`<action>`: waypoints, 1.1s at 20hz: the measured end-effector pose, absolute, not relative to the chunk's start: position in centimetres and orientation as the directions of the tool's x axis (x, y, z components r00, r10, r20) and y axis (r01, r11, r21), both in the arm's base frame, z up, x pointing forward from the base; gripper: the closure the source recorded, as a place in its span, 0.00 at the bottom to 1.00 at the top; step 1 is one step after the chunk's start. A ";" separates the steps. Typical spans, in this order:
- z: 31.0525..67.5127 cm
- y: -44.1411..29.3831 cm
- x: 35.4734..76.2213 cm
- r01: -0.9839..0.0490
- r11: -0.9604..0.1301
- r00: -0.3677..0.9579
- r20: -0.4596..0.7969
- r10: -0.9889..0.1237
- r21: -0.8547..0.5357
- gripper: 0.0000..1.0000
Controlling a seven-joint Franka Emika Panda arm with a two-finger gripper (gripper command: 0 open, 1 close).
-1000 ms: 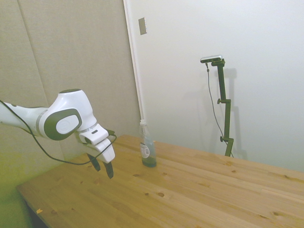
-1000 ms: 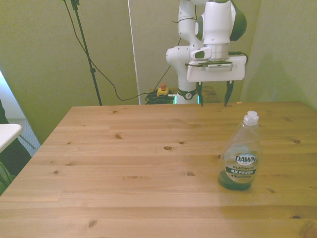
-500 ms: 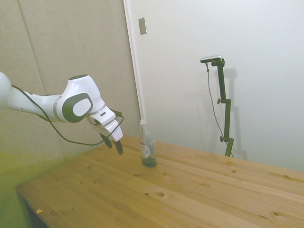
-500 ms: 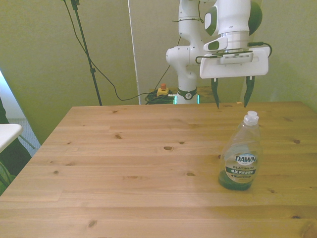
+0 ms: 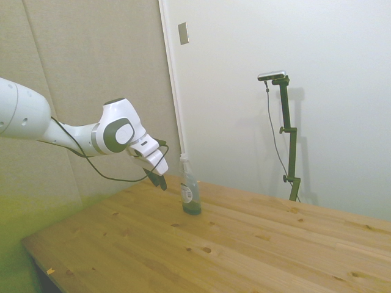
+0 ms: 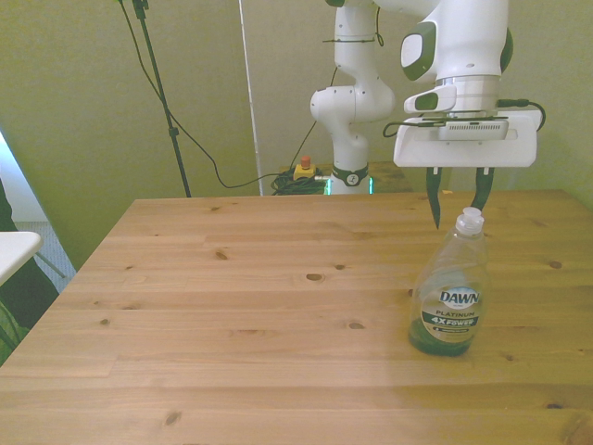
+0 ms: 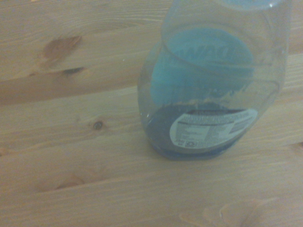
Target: Knock down the dish soap
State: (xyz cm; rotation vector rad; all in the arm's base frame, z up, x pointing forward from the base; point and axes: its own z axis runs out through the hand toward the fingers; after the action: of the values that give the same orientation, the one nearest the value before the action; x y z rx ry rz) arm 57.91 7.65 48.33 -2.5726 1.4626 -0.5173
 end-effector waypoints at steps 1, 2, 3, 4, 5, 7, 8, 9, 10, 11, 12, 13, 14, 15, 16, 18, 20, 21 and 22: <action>48.3 7.6 58.4 -0.808 -0.514 0.462 0.232 -0.856 -0.287 1.00; 48.3 7.5 58.8 -0.810 -0.511 0.456 0.237 -0.858 -0.287 1.00; 48.3 7.3 59.2 -0.813 -0.506 0.449 0.243 -0.860 -0.288 1.00; 48.2 7.0 59.6 -0.817 -0.501 0.442 0.248 -0.862 -0.287 1.00; 48.1 6.8 60.0 -0.820 -0.495 0.435 0.249 -0.865 -0.288 1.00; 47.7 6.3 60.8 -0.825 -0.486 0.426 0.249 -0.870 -0.288 1.00; 47.6 6.1 61.2 -0.828 -0.482 0.422 0.249 -0.872 -0.287 1.00; 47.4 5.8 61.5 -0.831 -0.478 0.417 0.249 -0.874 -0.287 1.00; 47.3 5.5 61.9 -0.833 -0.473 0.412 0.250 -0.876 -0.288 1.00; 47.2 5.3 62.2 -0.835 -0.469 0.407 0.250 -0.879 -0.289 1.00; 47.2 5.1 62.7 -0.837 -0.464 0.401 0.252 -0.881 -0.292 1.00; 47.1 5.0 63.2 -0.838 -0.459 0.394 0.256 -0.883 -0.296 1.00; 47.0 4.9 63.8 -0.839 -0.454 0.386 0.260 -0.885 -0.301 1.00; 46.8 4.9 64.5 -0.839 -0.447 0.376 0.263 -0.888 -0.310 1.00; 46.4 5.0 65.4 -0.839 -0.441 0.368 0.265 -0.891 -0.319 1.00; 45.2 5.5 67.3 -0.836 -0.434 0.358 0.264 -0.896 -0.336 1.00; 44.0 6.1 69.0 -0.836 -0.430 0.354 0.264 -0.897 -0.340 1.00; 43.6 6.4 69.6 -0.835 -0.432 0.356 0.264 -0.896 -0.341 1.00; 43.3 6.7 70.0 -0.834 -0.434 0.358 0.265 -0.896 -0.341 1.00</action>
State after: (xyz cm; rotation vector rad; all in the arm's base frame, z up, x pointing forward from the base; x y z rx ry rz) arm 70.00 6.67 43.33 -2.4632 1.5816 -0.6272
